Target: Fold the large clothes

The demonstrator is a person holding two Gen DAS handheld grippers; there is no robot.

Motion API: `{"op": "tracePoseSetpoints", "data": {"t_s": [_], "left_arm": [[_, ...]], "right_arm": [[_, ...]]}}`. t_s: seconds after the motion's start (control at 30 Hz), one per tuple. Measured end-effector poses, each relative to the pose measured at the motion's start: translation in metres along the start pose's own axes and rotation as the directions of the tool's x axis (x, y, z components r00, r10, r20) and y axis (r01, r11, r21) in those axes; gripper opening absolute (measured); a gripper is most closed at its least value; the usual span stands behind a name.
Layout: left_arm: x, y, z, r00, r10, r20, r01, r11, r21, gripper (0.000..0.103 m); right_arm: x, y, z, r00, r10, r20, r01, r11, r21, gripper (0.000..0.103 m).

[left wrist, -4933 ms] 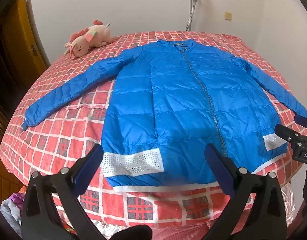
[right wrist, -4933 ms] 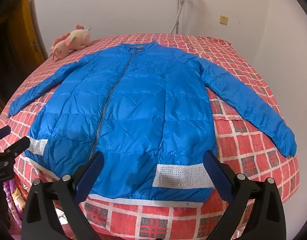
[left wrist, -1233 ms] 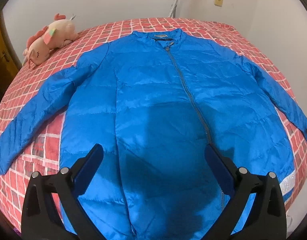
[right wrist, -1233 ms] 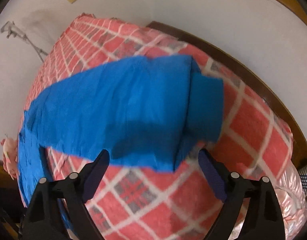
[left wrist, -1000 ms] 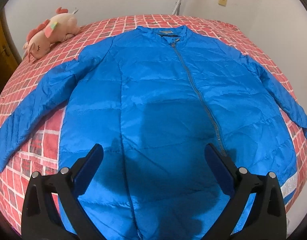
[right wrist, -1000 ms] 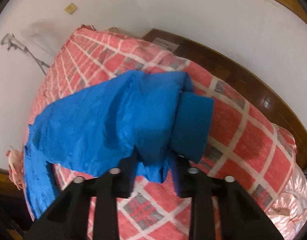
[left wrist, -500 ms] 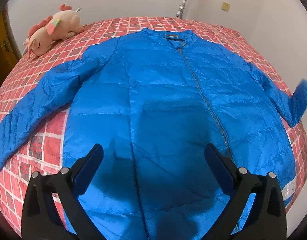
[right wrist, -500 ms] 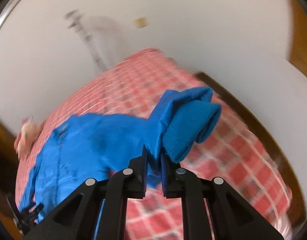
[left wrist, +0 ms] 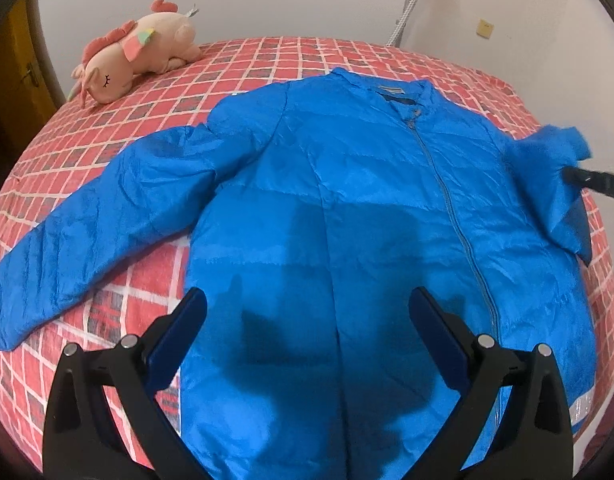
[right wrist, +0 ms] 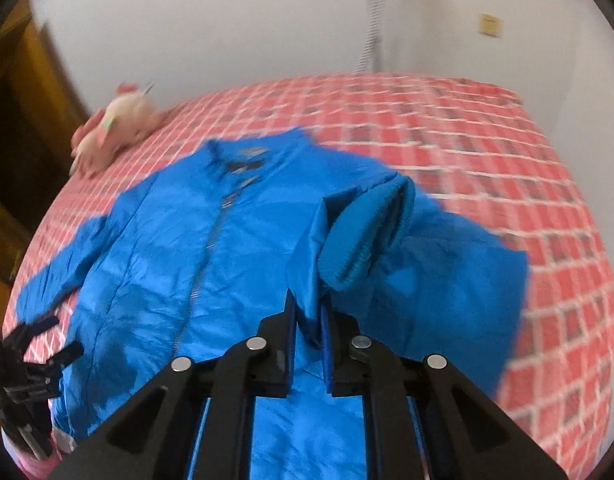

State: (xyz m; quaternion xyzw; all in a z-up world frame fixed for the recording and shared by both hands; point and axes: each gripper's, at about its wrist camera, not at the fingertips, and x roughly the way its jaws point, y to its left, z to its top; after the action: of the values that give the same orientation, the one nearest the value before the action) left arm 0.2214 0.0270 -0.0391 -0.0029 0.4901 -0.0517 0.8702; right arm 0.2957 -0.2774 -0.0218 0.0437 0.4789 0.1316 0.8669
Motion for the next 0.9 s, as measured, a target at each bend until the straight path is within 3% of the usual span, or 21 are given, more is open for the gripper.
{"op": "tracePoseSetpoints", "data": {"t_s": [0.07, 0.13, 0.17, 0.27, 0.37, 0.53, 0.63, 0.8, 0.9], "left_arm": [[0.002, 0.000, 0.004, 1.000, -0.010, -0.009, 0.010, 1.000, -0.001, 0.100], [0.002, -0.002, 0.009, 1.000, -0.024, -0.014, 0.024, 1.000, -0.005, 0.100], [0.002, -0.002, 0.010, 1.000, -0.027, -0.012, 0.027, 1.000, -0.006, 0.100], [0.000, -0.013, 0.017, 0.999, -0.048, -0.007, 0.048, 0.999, -0.001, 0.100], [0.008, -0.036, 0.028, 0.995, -0.095, -0.027, 0.095, 0.995, 0.017, 0.100], [0.047, -0.095, 0.053, 0.975, -0.186, -0.120, 0.195, 0.978, 0.070, 0.100], [0.073, -0.124, 0.071, 0.974, -0.179, -0.138, 0.191, 0.978, 0.081, 0.100], [0.105, -0.158, 0.081, 0.947, -0.255, -0.197, 0.277, 0.956, 0.094, 0.097], [0.106, -0.170, 0.078, 0.972, -0.184, -0.149, 0.208, 0.964, 0.167, 0.071]], "right_arm": [[0.005, 0.010, 0.000, 0.991, 0.135, -0.020, -0.135, 0.990, -0.026, 0.023], [0.000, 0.011, -0.003, 0.965, 0.261, -0.005, -0.261, 0.965, -0.041, 0.021], [-0.007, 0.010, -0.005, 0.962, 0.274, 0.013, -0.273, 0.960, -0.056, 0.021], [-0.021, -0.002, -0.008, 0.977, 0.206, 0.062, -0.203, 0.978, -0.049, 0.022], [-0.025, -0.036, -0.012, 0.995, 0.046, 0.088, -0.049, 0.998, 0.038, 0.022], [-0.015, -0.106, -0.030, 0.988, -0.147, 0.045, 0.135, 0.969, 0.205, 0.024], [-0.019, -0.136, -0.033, 0.990, -0.136, 0.044, 0.120, 0.956, 0.267, 0.024], [-0.024, -0.152, -0.036, 0.991, -0.119, 0.056, 0.097, 0.949, 0.299, 0.026], [-0.027, -0.151, -0.037, 0.991, -0.115, 0.065, 0.092, 0.952, 0.290, 0.028]]}}
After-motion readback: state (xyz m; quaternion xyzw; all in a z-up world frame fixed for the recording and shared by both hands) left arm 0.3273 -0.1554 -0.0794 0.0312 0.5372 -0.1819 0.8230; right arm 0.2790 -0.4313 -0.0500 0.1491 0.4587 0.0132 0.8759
